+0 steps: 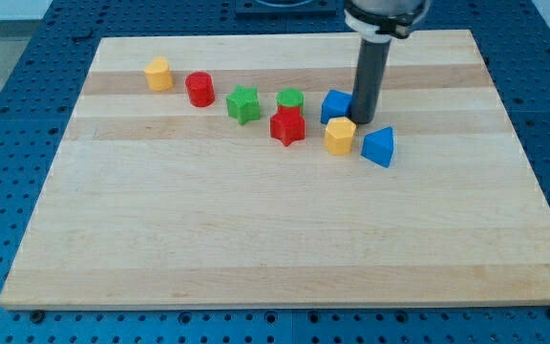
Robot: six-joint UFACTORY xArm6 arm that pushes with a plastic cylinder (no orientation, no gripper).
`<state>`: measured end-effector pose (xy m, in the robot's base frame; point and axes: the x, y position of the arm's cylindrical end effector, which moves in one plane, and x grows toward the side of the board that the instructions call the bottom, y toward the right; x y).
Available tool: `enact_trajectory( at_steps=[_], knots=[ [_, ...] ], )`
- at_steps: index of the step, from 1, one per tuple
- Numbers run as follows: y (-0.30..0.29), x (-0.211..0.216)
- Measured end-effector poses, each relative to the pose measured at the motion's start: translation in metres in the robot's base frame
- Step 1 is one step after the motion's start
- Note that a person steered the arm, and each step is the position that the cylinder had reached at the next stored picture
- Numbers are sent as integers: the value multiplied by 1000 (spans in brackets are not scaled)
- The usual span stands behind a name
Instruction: Move blue triangle closer to the blue cube
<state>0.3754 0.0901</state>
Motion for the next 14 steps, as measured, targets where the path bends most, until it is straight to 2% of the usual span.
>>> enact_trajectory(
  at_steps=[1,3,5,6,7,9,14],
  knots=[
    [-16,0],
    [45,13],
    [68,100],
    [60,110],
    [51,90],
    [10,85],
    [25,25]
  ],
)
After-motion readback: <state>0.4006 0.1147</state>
